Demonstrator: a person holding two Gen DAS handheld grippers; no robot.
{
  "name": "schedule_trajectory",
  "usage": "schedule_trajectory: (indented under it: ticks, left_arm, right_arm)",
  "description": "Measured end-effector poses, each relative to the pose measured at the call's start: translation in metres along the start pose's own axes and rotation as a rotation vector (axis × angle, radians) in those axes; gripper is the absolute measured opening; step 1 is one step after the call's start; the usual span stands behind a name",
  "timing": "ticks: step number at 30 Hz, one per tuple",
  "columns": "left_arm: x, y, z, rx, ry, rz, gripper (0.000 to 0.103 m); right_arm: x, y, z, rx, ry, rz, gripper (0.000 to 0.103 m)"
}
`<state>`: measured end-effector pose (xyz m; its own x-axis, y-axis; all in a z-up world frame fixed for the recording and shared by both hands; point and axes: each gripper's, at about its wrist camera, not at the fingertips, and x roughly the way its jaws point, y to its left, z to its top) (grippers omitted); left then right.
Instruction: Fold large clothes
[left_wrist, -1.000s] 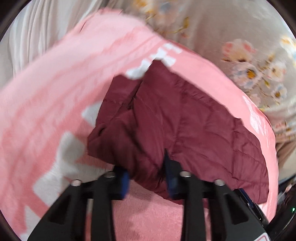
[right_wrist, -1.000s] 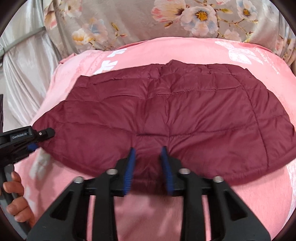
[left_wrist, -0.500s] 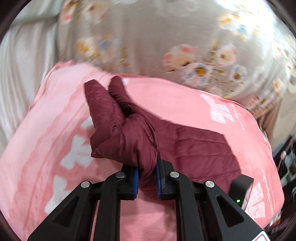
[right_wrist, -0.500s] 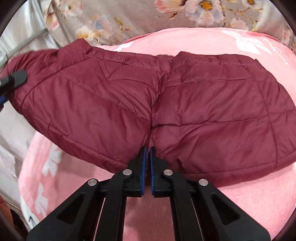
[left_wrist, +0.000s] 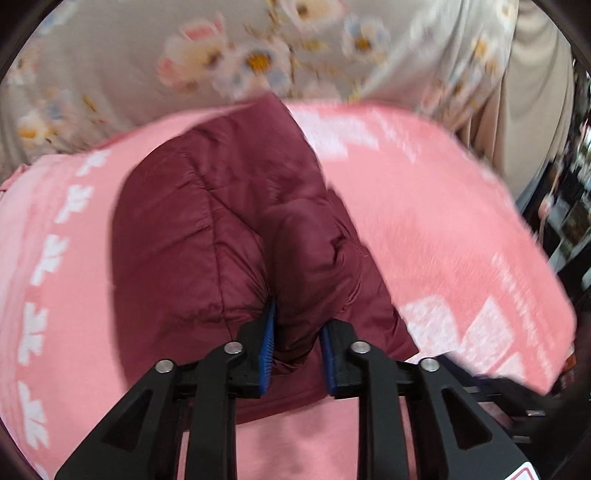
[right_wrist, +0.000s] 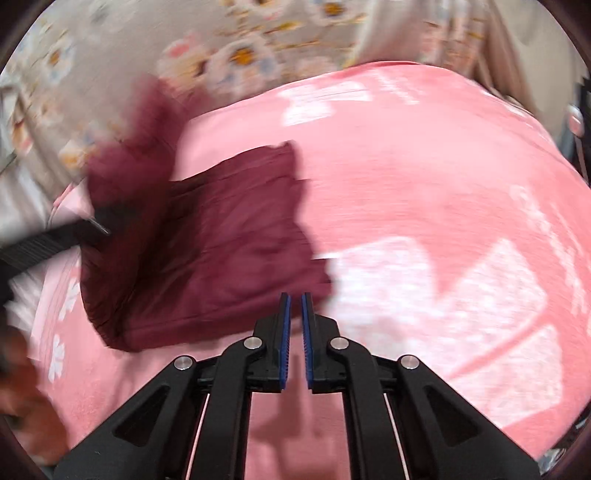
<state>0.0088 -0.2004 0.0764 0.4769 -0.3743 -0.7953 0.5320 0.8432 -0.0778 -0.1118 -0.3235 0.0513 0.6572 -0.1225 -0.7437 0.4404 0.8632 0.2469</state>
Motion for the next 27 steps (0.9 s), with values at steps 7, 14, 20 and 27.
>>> schedule_trajectory:
  ticks: [7,14,20,27]
  left_arm:
    - [-0.022,0.009,-0.012,-0.048,-0.023,-0.119,0.056]
    - [-0.089,0.074,-0.026,-0.155,-0.206,-0.037,0.071]
    - [-0.045,0.133,-0.046,-0.288,-0.043,0.084,0.071]
    - [-0.029,0.133,-0.050,-0.298,0.000,0.120,0.071]
  right_arm:
    - [-0.022,-0.007,0.010,0.000,-0.071,0.056,0.038]
    - [-0.025,0.049,0.020,-0.109,-0.098,0.190,0.063]
    - [-0.002,0.082,0.044,-0.134,-0.068,0.247,0.063]
    - [0.046,0.083,0.050,-0.112,-0.003,0.225,0.028]
